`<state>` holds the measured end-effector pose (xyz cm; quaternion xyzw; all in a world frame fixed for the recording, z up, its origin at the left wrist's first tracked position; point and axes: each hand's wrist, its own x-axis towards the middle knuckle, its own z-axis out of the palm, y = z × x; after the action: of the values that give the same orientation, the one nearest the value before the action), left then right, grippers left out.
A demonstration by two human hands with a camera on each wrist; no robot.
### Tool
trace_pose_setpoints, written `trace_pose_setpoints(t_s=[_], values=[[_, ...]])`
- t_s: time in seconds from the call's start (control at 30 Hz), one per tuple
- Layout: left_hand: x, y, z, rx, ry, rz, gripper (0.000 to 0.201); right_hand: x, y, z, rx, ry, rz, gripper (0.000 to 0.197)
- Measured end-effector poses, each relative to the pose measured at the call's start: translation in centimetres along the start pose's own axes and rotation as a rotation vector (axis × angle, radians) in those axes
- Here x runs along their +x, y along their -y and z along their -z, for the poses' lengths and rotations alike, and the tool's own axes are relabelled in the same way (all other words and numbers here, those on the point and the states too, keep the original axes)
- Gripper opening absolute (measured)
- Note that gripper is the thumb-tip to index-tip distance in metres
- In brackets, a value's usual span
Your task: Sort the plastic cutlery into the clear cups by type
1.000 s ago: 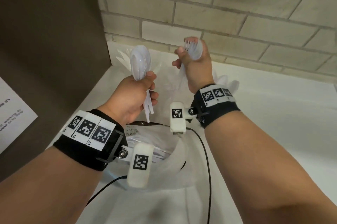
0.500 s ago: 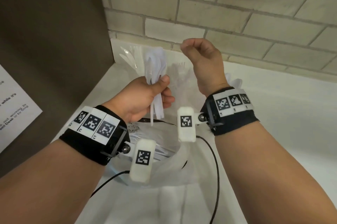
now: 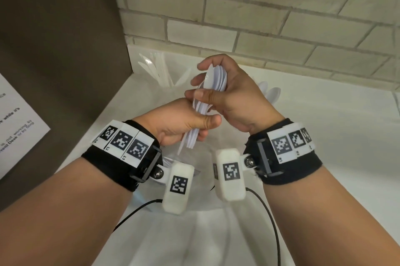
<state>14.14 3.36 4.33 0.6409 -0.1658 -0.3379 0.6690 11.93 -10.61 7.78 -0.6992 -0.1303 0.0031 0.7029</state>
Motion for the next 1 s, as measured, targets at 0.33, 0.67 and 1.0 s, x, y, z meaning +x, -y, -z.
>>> trace_pose_setpoints(t_s=[0.33,0.67,1.0], values=[[0.1,-0.1,-0.5,0.222,-0.168,-0.047,0.077,-0.5,0.5,1.1,-0.079,-0.233,0.078,0.043],[-1.9,0.0,1.1,1.2,-0.027,0.211,0.02,0.5,1.0,7.7,-0.719,-0.682,0.426,0.045],[-1.6,1.4,2.2,1.302,-0.042,0.257,0.017,1.4,-6.6,8.4,-0.914,-0.599,-0.102,0.032]])
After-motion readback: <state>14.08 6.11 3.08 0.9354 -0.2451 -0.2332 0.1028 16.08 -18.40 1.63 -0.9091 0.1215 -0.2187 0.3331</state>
